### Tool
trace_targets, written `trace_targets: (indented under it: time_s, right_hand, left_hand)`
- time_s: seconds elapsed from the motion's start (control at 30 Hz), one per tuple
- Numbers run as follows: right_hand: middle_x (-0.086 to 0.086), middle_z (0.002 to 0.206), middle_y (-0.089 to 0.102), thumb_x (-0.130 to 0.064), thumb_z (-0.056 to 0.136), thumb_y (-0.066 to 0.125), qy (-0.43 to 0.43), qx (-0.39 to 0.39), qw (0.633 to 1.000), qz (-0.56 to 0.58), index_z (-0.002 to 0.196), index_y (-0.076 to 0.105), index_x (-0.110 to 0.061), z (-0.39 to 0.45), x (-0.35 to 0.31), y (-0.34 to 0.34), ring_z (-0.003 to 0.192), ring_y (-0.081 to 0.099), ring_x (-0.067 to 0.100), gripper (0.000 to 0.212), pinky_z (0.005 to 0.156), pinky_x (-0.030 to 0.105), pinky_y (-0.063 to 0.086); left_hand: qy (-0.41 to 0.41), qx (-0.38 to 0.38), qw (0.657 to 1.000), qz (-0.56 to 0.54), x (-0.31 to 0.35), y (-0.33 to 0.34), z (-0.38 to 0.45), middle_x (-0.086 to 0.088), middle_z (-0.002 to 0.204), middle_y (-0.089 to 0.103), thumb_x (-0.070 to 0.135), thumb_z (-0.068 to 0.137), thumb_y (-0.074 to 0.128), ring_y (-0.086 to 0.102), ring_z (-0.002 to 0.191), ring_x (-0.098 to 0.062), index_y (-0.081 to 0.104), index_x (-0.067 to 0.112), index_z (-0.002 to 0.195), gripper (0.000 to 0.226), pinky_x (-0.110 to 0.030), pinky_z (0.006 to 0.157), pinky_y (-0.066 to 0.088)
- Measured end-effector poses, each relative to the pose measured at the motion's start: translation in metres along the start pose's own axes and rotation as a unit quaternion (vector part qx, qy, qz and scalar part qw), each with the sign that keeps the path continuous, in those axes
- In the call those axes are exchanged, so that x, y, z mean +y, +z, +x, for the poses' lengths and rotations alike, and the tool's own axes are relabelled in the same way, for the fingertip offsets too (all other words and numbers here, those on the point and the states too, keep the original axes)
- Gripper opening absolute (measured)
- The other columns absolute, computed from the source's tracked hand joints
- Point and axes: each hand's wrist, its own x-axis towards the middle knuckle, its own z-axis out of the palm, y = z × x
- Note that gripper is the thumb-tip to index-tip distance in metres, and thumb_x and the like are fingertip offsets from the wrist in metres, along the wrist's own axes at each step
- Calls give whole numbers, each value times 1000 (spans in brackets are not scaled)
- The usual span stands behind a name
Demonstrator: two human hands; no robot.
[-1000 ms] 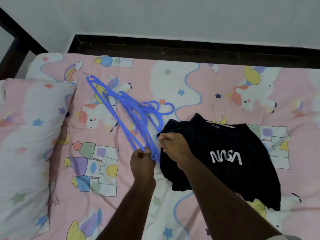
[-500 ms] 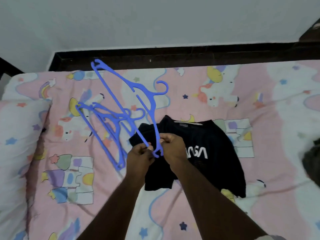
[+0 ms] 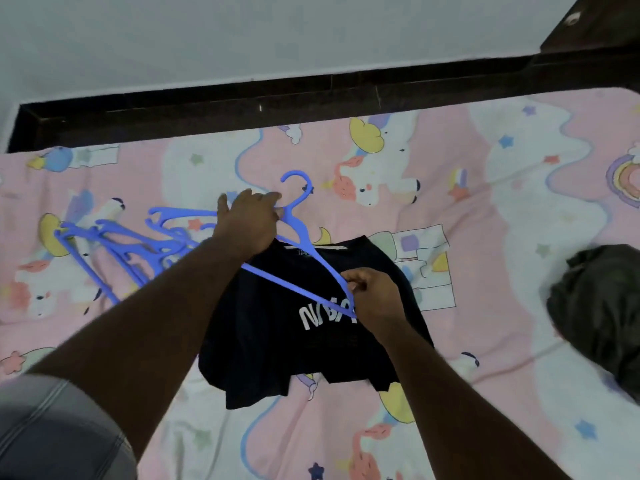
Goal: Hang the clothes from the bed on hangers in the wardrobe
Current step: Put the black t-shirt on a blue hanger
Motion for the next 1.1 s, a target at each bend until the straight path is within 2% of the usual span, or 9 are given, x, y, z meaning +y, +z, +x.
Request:
trace_targets:
  time_s: [0.1,0.2,0.3,0.37,0.5,0.6,0.67,0.93,1.1]
  right_hand:
    - [-5,96,68,-6,98,52,1,12,1000,19,116,72,-14,11,8,-6,77,61,5,28,61,13,49]
    - [-3,107,72,-15,98,57,37,72,996,36,118,72,-17,30,8,-13,90,62,10,25,78,22,49]
    - [-1,115,73,-17,96,59,59,114,992,-20,118,72,-17,52,12,-19,106,65,18,26,90,24,46]
    - [2,115,73,-19,95,60,51,85,992,-74,117,73,-17,63,15,-16,111,64,22,25,93,26,45]
    - [6,111,72,-28,93,66,30,41,992,-116,114,72,-12,76,13,-1,109,63,26,27,88,30,46]
    - [7,115,70,-30,90,69,27,35,991,-127,120,68,-9,82,14,8,111,62,26,36,91,33,48]
    - [8,111,70,-27,90,69,25,31,989,-143,116,69,-9,85,16,10,107,63,27,32,87,33,49]
    - [5,118,60,-20,94,58,-28,12,984,-175,127,66,-25,87,14,16,108,60,25,35,88,37,52]
    - [3,104,56,-17,95,52,-45,23,975,-218,113,70,-21,87,17,18,96,58,25,26,72,32,49]
  left_hand:
    - [31,-23,997,-72,-6,7,17,-9,101,61,21,104,42,58,102,-35,64,18,115,24,-46,95,42]
    - [12,18,991,-128,-15,12,24,-5,88,52,16,102,45,57,92,-36,63,19,98,18,-43,83,45]
    - [-37,78,989,-120,-27,6,28,-12,101,58,15,103,43,57,104,-40,66,17,111,24,-47,90,44]
    - [-74,112,986,-103,-35,2,32,-17,112,60,14,104,41,57,108,-42,65,17,120,29,-49,91,42]
    - [-102,139,982,-78,-39,2,38,-17,115,60,13,105,40,56,109,-41,64,15,123,30,-48,93,39]
    - [-102,135,983,-76,-35,8,42,-16,114,60,13,105,40,55,109,-40,64,15,123,30,-48,93,37]
    - [-106,123,984,-68,-33,10,45,-16,115,60,15,106,39,55,109,-39,63,16,124,30,-48,93,37]
    - [-106,104,987,-64,-32,12,48,-15,117,60,18,107,38,55,110,-37,61,17,129,31,-48,94,37]
    - [-100,92,989,-53,-37,11,46,-13,113,60,16,106,39,56,106,-36,62,18,125,29,-48,93,37]
